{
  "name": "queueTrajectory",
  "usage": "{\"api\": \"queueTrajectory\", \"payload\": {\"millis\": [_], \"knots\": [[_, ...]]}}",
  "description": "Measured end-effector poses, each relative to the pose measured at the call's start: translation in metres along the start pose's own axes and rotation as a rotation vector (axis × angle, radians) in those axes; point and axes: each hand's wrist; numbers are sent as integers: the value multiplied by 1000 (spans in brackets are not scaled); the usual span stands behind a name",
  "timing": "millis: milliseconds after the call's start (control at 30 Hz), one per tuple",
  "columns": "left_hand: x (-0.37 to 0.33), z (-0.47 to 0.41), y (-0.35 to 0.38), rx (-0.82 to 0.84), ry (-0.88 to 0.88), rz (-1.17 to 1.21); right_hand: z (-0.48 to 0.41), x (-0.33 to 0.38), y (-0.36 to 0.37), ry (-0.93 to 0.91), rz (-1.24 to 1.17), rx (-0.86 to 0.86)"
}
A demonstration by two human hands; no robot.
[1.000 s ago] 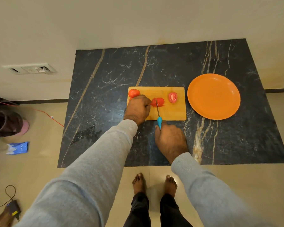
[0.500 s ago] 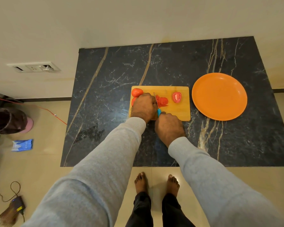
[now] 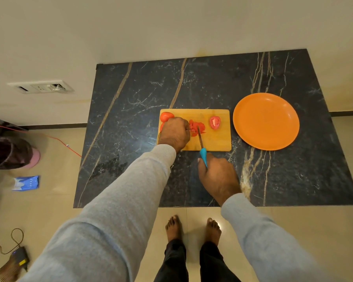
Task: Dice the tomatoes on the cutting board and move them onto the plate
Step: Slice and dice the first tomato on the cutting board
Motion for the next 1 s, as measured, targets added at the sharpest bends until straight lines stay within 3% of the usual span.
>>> {"api": "queueTrajectory", "payload": {"millis": [133,333,633,867,1000], "knots": [[-12,10,-9,-80,116,-16,-10,-24,-15,46,-48,-178],[-49,7,-4,-16,290,-87,-37,-56,-27,102,-34,-187],[-83,-13,19,56,298,-300,-45,-74,-28,109,-52,-219],[-89,-11,17,132,242,-63,-46,-78,-30,113,-57,-234],[-88,-10,16,124,270,-140,-45,-79,-31,123,-44,-217]]}}
Point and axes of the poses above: each hand's wrist, its own z-axis away from the middle knuckle, its own y-axis out of the palm, x = y × z, and after that the axes turned 11 degrees about -y, right-handed
